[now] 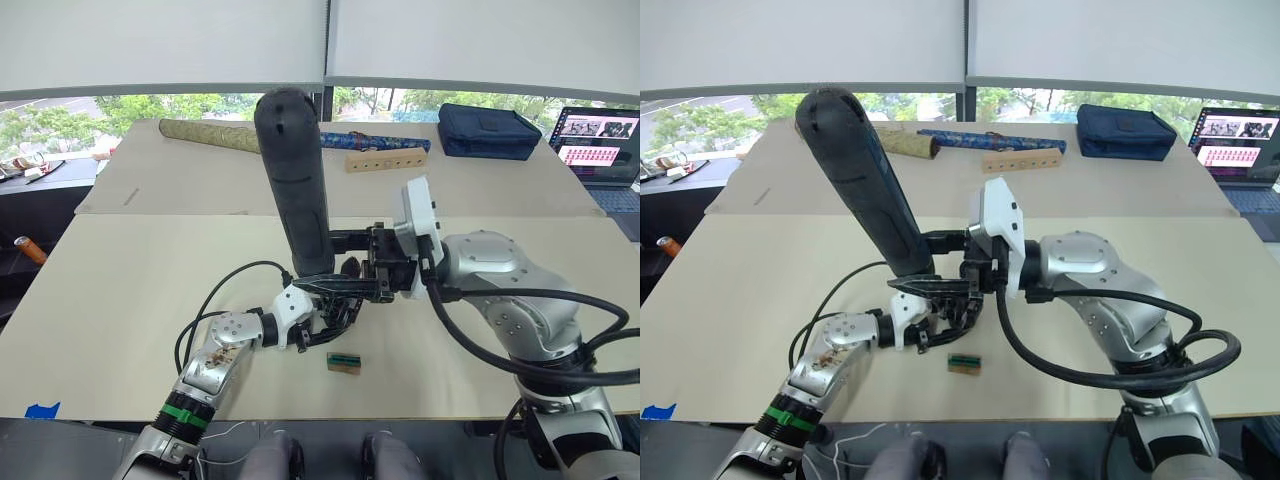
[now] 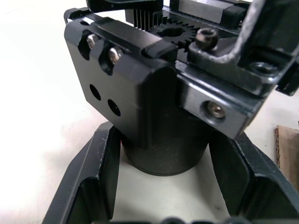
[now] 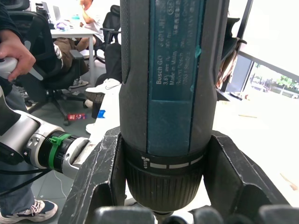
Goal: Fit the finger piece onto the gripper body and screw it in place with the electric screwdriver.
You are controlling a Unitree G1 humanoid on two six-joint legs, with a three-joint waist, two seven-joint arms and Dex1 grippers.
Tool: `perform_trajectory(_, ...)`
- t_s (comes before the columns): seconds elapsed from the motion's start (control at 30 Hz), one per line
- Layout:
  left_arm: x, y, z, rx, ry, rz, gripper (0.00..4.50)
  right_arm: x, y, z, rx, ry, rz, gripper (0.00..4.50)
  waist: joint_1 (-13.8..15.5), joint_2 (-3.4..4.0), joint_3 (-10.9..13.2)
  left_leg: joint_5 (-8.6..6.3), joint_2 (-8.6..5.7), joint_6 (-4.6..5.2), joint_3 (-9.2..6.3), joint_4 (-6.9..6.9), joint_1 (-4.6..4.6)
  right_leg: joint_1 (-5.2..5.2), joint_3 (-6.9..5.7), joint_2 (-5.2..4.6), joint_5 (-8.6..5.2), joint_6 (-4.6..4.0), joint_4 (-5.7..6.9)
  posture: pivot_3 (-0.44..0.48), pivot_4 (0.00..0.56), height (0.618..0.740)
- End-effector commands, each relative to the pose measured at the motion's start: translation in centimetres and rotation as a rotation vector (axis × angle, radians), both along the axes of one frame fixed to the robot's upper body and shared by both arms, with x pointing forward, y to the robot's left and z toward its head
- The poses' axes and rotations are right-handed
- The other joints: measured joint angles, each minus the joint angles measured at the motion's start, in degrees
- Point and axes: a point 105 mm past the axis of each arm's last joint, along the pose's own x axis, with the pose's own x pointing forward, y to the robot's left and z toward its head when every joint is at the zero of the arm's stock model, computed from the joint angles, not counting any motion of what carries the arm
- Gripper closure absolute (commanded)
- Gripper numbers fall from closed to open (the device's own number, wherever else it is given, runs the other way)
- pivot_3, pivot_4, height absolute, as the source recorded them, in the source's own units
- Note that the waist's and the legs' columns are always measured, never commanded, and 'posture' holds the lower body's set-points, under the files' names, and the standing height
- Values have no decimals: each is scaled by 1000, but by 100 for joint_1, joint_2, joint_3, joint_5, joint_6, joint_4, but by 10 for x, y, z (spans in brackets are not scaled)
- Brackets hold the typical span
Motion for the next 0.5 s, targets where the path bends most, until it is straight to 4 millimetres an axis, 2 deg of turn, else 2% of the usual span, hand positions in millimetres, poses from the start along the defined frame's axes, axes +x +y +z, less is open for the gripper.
perform_trajectory(0.03,-5,4,-14,29,61,7,2229,-6,0,10,34,-64,16,2599,0,0,0,0,0,0,0,0,0,0,0,0,0,0,0,0,150,740)
perform_trajectory(0.5,-7,4,-15,28,76,1,2229,-4,2,4,15,-76,2,2599,-1,0,0,1,0,-1,0,-1,0,0,0,2,0,0,-1,0,150,740)
